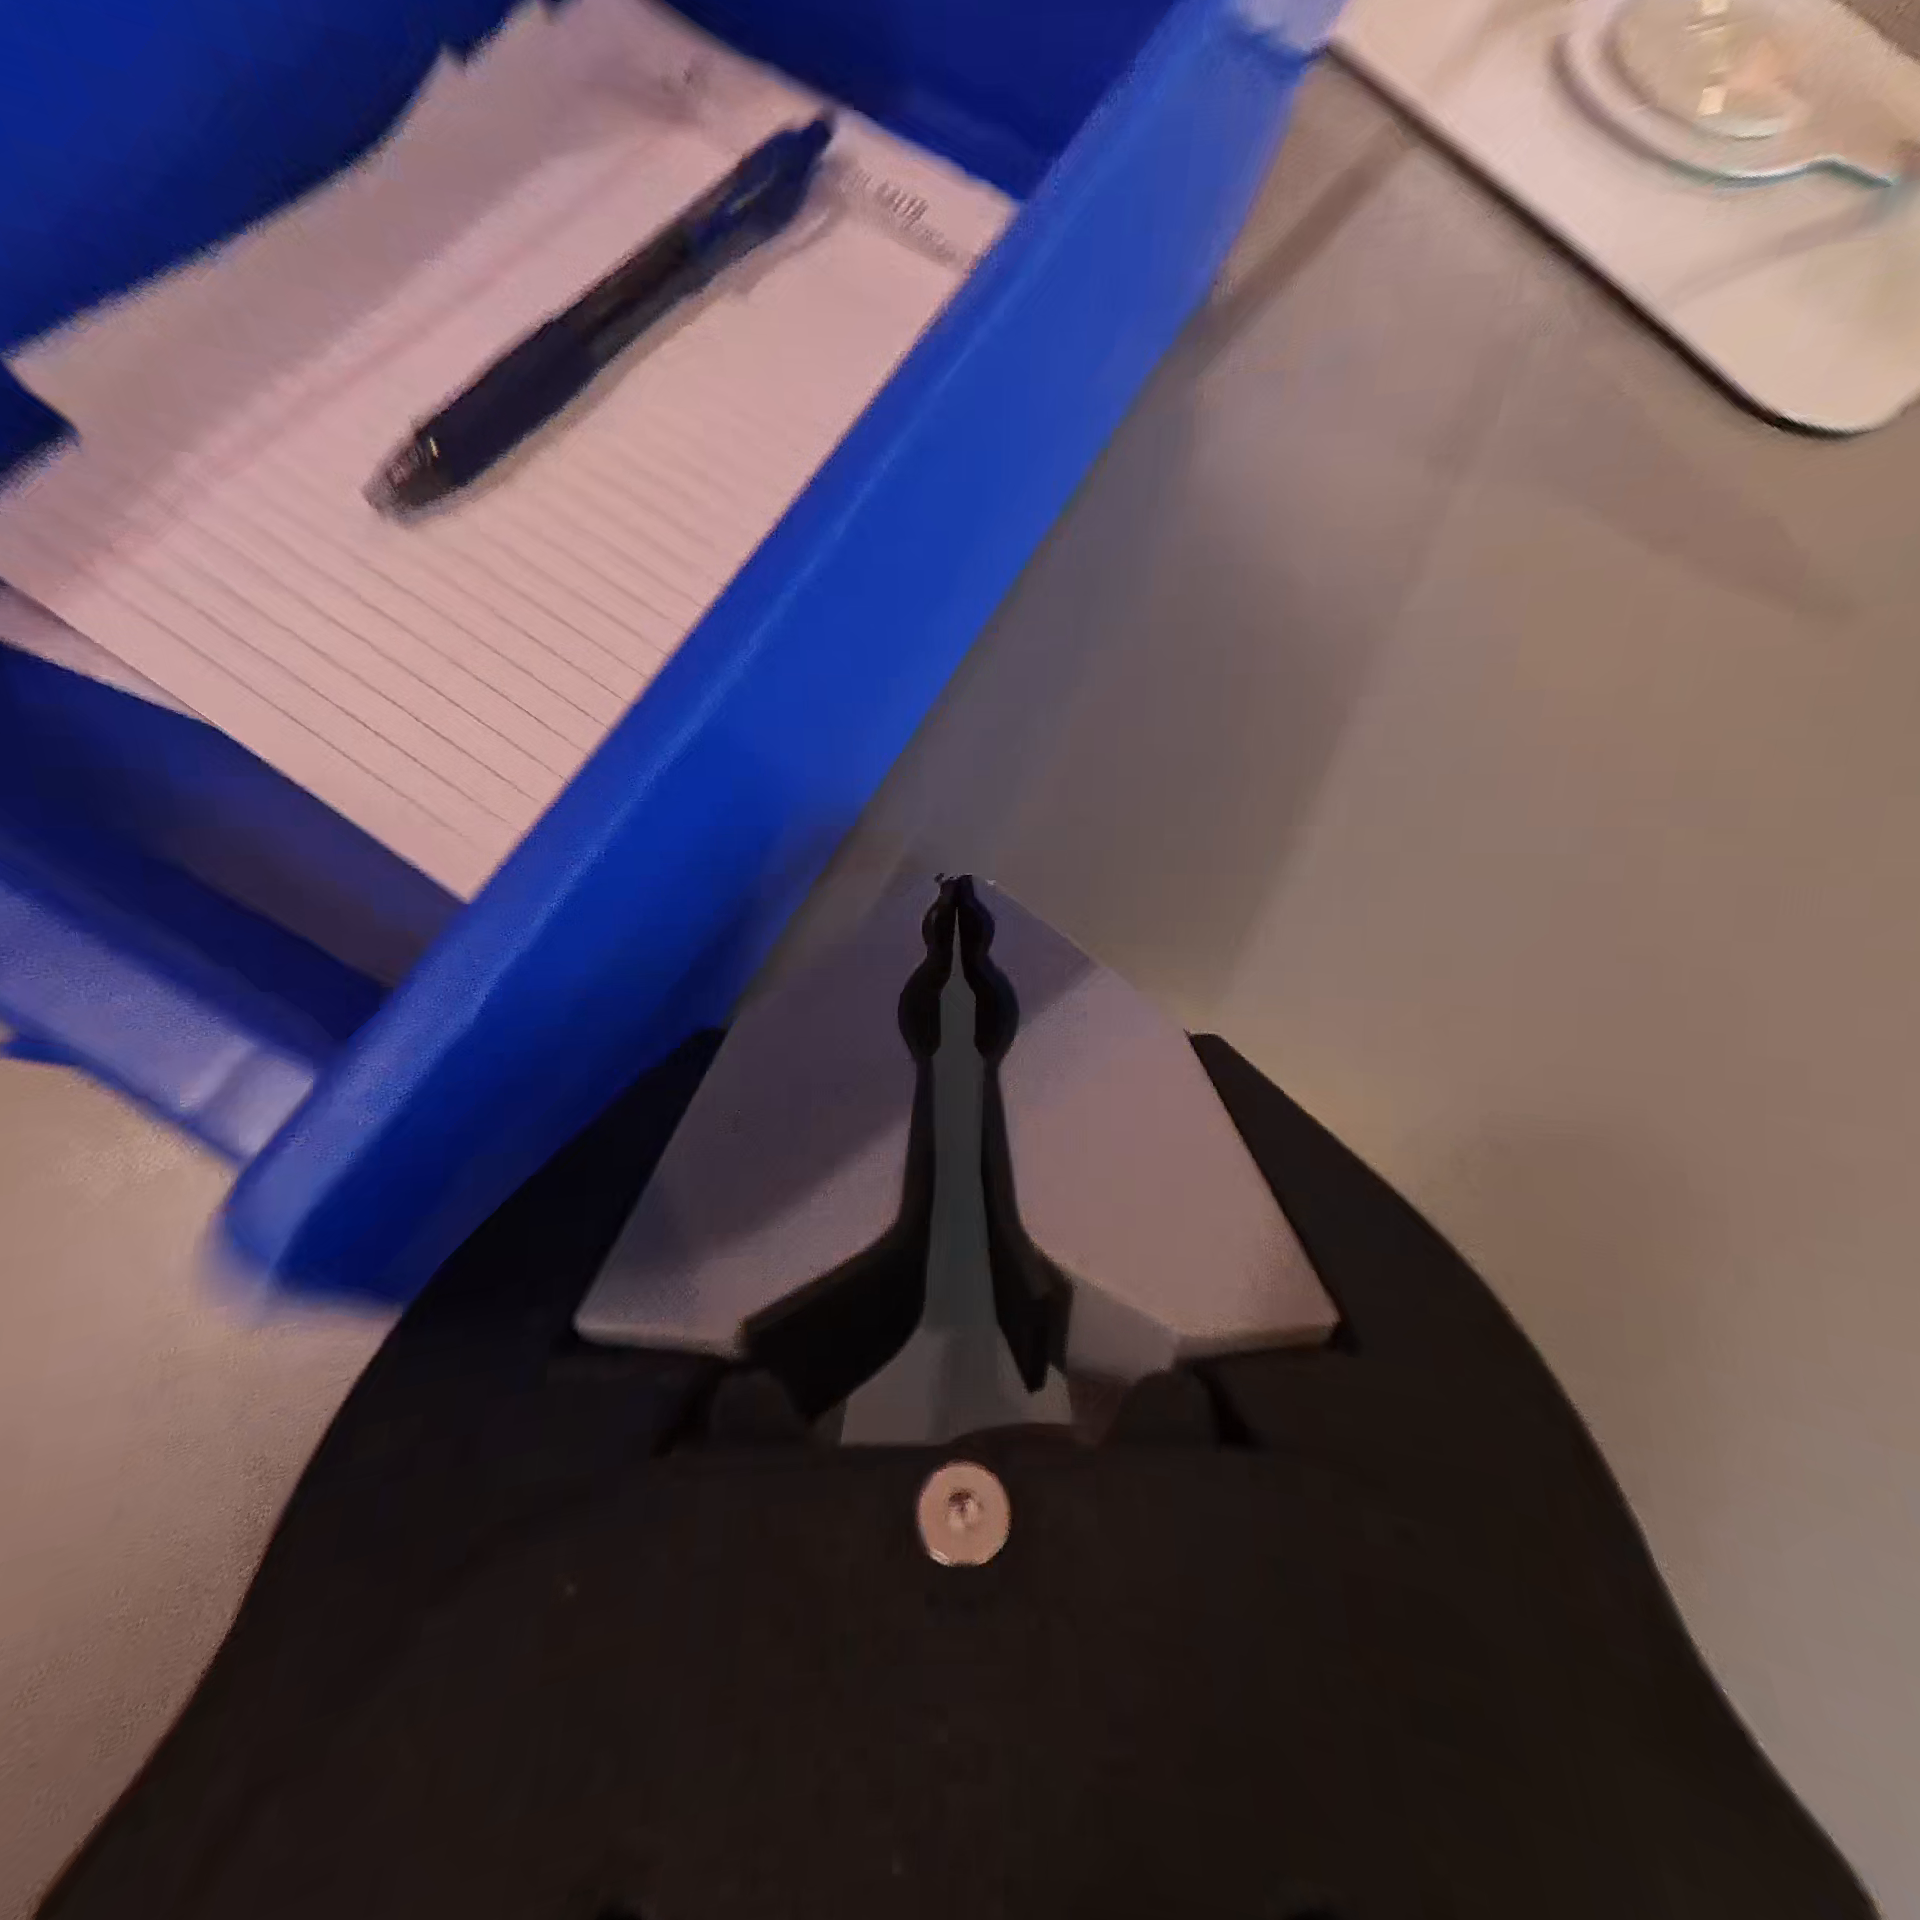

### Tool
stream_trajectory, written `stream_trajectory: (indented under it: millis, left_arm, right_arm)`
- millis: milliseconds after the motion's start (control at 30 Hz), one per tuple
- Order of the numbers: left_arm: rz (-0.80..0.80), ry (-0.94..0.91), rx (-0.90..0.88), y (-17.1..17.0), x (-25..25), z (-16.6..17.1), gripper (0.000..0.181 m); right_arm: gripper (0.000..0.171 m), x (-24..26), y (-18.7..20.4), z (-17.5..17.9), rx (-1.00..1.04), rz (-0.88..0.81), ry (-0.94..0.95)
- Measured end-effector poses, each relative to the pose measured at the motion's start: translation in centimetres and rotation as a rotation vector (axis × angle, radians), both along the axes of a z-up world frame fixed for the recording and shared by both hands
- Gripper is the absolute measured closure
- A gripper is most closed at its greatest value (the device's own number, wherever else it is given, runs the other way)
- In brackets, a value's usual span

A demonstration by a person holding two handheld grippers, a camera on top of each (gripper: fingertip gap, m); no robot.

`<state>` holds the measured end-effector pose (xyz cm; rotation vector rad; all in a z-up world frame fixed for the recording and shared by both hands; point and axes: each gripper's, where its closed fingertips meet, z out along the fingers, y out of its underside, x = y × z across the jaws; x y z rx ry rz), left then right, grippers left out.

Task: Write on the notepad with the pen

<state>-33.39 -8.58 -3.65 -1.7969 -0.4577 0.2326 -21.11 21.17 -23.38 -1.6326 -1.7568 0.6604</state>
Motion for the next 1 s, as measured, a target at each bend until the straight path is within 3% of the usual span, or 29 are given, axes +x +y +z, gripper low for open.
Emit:
stream_trajectory:
  millis: [133,300,500,600,767,900,1000]
  left_arm:
    - [-0.013,-0.051,0.102,-0.7,-0.9,0.9,0.181]
    - [0.027,0.116,0.093,-2.2,0.2,6.4,0.180]
    - [-0.062,0.256,0.081,1.0,4.8,11.2,0.180]
    - [-0.168,0.230,0.113,3.3,7.2,12.0,0.180]
    - [-0.328,0.193,0.117,8.8,11.6,11.1,0.180]
    - [-0.403,0.166,0.077,14.7,15.1,8.8,0.180]
    - [-0.440,0.181,0.016,19.2,18.4,6.3,0.179]
  right_arm:
    - [0.171,-3.2,-3.3,0.2,0.131,0.056,0.004]
    - [0.171,-8.0,-4.3,0.2,0.195,0.023,0.009]
    - [0.171,-13.4,-7.2,3.8,-0.159,0.065,0.212]
    - [0.171,-11.6,-3.9,6.8,-0.133,0.001,0.286]
    - [0.168,-3.4,7.9,11.8,-0.004,-0.167,0.439]
    - [0.165,4.7,16.2,13.1,-0.022,-0.307,0.553]
    - [0.159,8.9,19.8,13.5,-0.104,-0.368,0.590]
